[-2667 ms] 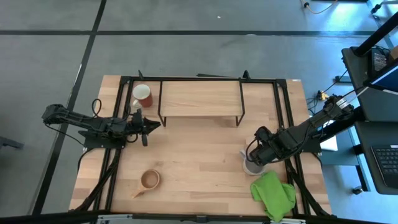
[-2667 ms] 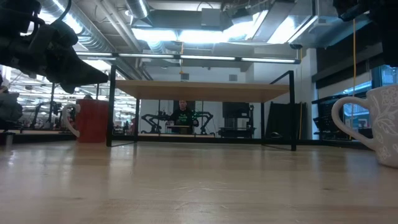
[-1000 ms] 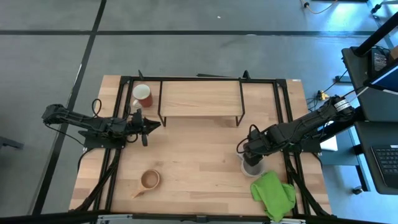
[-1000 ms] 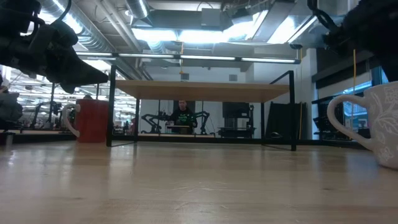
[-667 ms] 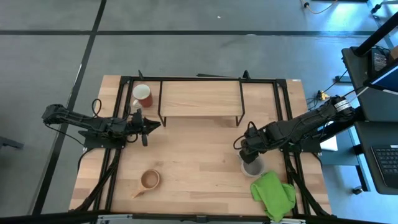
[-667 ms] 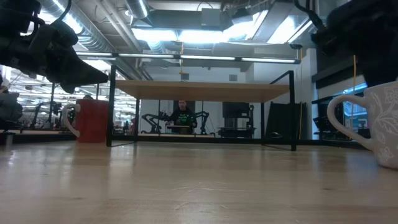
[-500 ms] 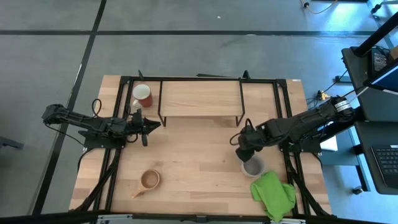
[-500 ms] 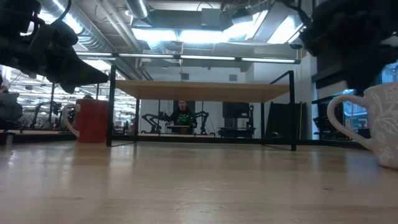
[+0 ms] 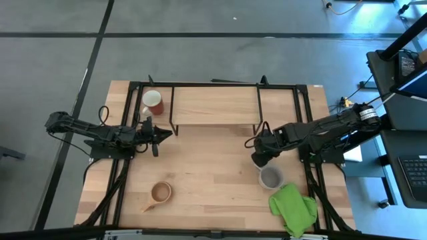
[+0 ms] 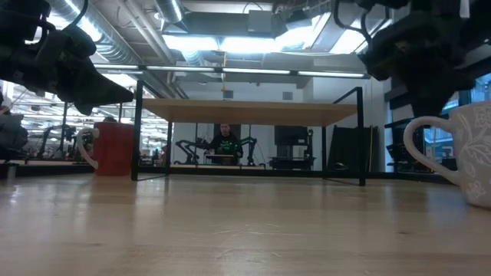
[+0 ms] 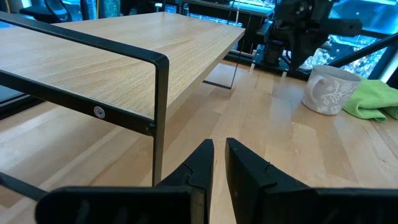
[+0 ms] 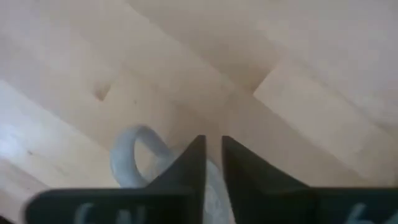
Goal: Stack small to large cups/mugs on shelf
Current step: Put the gray mug on the shelf
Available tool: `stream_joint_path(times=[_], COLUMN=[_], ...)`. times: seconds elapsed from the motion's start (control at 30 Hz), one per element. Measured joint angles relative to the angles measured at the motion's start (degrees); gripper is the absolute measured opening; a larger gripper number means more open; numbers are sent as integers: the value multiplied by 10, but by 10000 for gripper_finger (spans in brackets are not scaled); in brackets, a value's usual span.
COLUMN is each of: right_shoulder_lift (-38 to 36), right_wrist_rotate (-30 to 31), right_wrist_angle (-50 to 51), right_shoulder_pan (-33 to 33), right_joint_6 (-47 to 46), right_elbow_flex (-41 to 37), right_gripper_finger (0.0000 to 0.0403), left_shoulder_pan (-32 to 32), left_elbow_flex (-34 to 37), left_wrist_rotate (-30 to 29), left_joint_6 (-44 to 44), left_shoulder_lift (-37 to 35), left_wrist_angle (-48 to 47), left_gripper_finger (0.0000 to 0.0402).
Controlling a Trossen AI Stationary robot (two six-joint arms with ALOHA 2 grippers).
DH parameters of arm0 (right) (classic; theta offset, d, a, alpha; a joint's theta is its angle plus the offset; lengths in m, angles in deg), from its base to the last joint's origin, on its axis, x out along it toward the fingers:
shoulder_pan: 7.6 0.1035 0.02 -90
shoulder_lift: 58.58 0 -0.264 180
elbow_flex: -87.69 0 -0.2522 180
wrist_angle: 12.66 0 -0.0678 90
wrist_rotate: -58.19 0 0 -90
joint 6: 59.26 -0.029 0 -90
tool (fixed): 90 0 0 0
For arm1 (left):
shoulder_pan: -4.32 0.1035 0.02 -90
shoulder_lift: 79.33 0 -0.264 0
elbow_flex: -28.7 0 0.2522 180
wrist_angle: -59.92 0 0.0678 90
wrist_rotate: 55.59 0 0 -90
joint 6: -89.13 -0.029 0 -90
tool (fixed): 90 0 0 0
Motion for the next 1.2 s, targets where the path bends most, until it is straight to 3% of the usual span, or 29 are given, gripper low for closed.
stream_joint_path(times=[0.1, 0.5, 0.8, 0.9, 1.0, 1.2], right_shoulder_lift=[0, 1, 38, 51, 53, 53], right_wrist_rotate=[-45, -80, -186, -197, -160, 3], right_wrist_angle=[-35, -122, -186, -189, -195, -182], right_shoulder_pan=[0, 0, 1, 6, 6, -20], right_joint_6=[0, -2, 41, 56, 58, 68], right_elbow_flex=[-20, -42, -42, -42, -39, -7], right_gripper_finger=[8, 7, 7, 9, 10, 13], left_shoulder_pan=[0, 0, 0, 0, 0, 0], left_elbow_flex=[0, 0, 0, 0, 0, 0], left_wrist_rotate=[0, 0, 0, 0, 0, 0], left_joint_6=[0, 0, 0, 0, 0, 0], left_shoulder_lift=[0, 0, 0, 0, 0, 0], left_wrist_angle=[0, 0, 0, 0, 0, 0], left_gripper_finger=[35, 35, 35, 35, 35, 35])
